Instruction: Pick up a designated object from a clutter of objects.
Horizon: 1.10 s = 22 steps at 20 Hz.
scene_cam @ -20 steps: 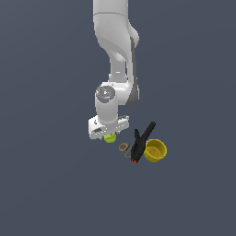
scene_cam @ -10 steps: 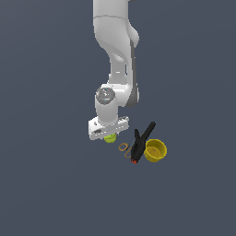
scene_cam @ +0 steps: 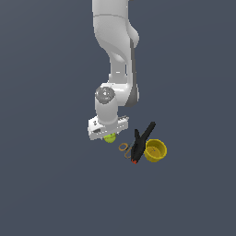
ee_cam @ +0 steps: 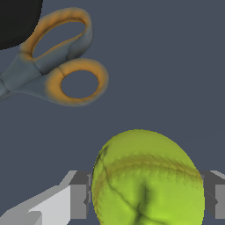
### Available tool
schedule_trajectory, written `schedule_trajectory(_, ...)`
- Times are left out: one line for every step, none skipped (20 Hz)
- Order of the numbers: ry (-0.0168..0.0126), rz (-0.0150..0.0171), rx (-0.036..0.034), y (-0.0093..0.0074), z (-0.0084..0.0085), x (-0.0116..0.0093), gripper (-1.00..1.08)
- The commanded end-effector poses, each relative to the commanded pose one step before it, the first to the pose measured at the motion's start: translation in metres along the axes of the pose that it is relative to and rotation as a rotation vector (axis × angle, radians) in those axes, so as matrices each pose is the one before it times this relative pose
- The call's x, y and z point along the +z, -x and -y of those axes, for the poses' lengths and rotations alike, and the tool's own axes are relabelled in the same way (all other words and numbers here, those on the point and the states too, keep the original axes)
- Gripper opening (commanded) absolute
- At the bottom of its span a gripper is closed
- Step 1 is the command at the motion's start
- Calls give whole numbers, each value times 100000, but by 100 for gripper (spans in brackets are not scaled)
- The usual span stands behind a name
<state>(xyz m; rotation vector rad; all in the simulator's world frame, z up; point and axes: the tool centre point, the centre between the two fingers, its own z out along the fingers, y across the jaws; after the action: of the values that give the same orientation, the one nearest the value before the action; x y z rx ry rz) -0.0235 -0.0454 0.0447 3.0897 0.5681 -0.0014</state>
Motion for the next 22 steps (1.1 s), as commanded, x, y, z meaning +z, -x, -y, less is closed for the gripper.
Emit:
schedule_trajectory(93,-174,37,155,-201,-528,-100)
schedule_trajectory(0,0,0,129,-93,-277,-100)
schedule_trajectory(0,0,0,149,-107,-320,-100)
schedule_trajectory(0,0,0,168,-122,-364,-100)
schedule_trajectory(0,0,0,188,-136,-407,-100)
schedule_trajectory(0,0,0,208,-151,-451,-100)
schedule_trajectory(0,0,0,228,-165,-496,-100)
schedule_trajectory(0,0,0,248,-180,-541,-100)
schedule_trajectory(0,0,0,268,-195,-586,-100)
schedule_trajectory(0,0,0,289,-209,-633,-100)
schedule_trajectory(-36,12,-57,294,-202,-666,-100)
schedule_trajectory(0,0,0,329,-239,-727,-100)
schedule_trajectory(0,0,0,348,-253,-771,-100)
schedule_trajectory(0,0,0,365,-265,-813,-100)
schedule_trajectory(-60,-33,-11,382,-279,-851,-100)
schedule_trajectory(0,0,0,395,-288,-889,-100)
schedule_trajectory(-59,-34,-13,406,-298,-914,-100)
schedule_trajectory(0,0,0,410,-300,-931,-100)
schedule_trajectory(-58,-36,-11,419,-310,-950,-100)
schedule_trajectory(0,0,0,425,-312,-971,-100)
schedule_trajectory(-57,-37,-11,438,-326,-996,-100)
schedule_trajectory(0,0,0,444,-329,-1022,-100)
